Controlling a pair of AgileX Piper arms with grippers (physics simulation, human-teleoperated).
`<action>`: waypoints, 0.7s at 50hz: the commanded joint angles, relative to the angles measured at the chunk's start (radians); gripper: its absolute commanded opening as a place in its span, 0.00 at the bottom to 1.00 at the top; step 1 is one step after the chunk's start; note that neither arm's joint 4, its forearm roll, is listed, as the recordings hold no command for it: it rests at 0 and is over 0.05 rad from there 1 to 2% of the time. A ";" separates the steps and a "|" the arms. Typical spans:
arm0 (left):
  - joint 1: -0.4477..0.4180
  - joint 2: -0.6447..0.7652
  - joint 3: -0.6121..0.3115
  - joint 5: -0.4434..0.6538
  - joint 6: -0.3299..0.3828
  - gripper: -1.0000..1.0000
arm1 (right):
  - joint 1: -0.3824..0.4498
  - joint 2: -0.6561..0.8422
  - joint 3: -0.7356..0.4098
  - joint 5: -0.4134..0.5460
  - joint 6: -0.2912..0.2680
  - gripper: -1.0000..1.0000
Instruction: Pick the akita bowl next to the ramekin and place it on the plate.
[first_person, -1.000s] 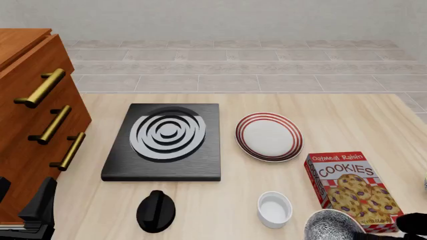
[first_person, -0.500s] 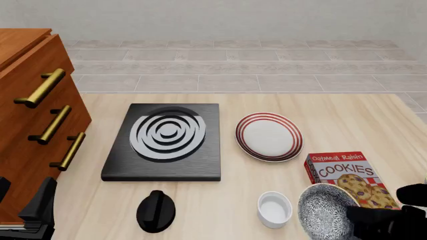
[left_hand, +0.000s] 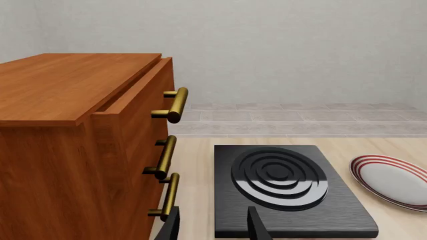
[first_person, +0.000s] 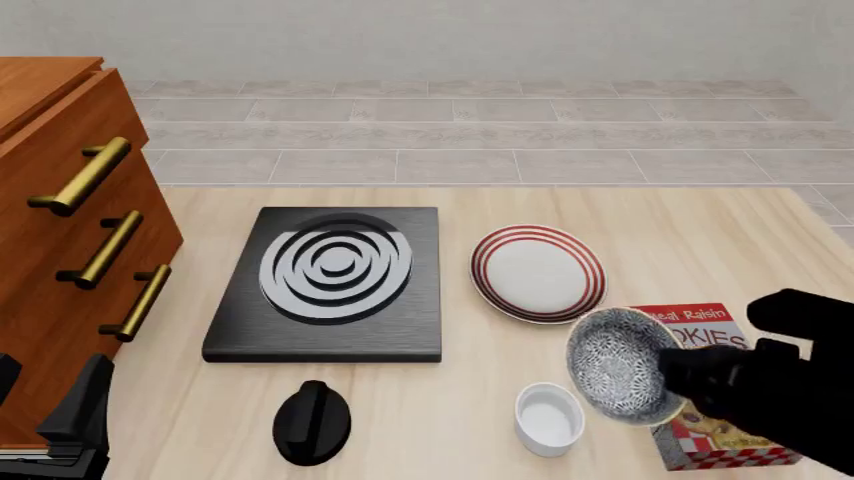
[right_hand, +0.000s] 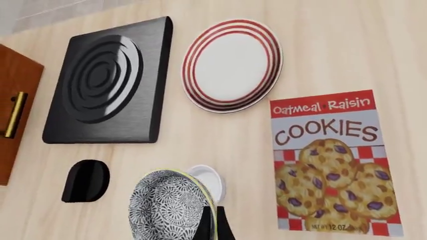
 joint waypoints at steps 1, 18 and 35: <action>0.000 0.000 0.000 0.000 0.000 1.00 | 0.016 0.121 -0.046 -0.090 0.029 0.00; 0.000 0.000 0.000 0.000 0.000 1.00 | 0.019 0.231 -0.148 -0.109 0.055 0.00; 0.000 0.000 0.000 0.000 0.000 1.00 | 0.017 0.372 -0.222 -0.186 0.067 0.00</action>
